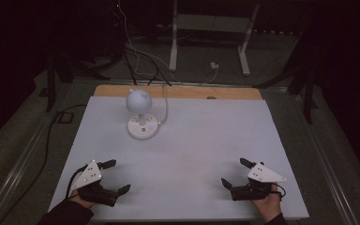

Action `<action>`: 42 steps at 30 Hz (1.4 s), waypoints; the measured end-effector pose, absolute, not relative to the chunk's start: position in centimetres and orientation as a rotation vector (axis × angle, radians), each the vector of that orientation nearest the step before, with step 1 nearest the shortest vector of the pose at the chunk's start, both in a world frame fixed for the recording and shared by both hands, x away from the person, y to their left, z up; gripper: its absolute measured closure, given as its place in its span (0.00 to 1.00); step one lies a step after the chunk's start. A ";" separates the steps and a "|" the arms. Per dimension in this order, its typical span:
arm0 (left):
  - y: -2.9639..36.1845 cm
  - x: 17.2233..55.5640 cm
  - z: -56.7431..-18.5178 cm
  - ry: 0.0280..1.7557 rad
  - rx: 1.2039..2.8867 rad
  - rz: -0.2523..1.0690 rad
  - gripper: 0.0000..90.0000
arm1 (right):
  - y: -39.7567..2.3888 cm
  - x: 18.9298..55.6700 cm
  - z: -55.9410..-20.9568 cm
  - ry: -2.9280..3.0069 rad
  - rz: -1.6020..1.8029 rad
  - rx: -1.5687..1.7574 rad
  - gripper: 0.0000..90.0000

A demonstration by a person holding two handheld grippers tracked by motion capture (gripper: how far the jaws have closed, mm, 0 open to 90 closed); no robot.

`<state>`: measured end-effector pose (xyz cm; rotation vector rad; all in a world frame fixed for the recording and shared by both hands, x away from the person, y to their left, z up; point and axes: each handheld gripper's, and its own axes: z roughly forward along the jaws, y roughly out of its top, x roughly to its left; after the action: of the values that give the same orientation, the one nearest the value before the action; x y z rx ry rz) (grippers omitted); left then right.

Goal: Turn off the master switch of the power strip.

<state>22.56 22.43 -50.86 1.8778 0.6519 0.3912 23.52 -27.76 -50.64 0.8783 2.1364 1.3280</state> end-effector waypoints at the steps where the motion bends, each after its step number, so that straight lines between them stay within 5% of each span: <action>1: 22.4 22.6 -50.9 0.652 1.878 0.391 0.00 | -27.7 23.5 -50.6 2.134 1.330 0.875 0.00; 42: 22.1 22.5 -50.2 0.658 1.904 0.371 0.00 | -27.5 23.2 -50.2 2.094 1.330 0.873 0.00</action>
<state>22.54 22.09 -50.18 1.9043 0.6584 0.3706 23.17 -27.53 -50.25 0.8734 2.0943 1.3303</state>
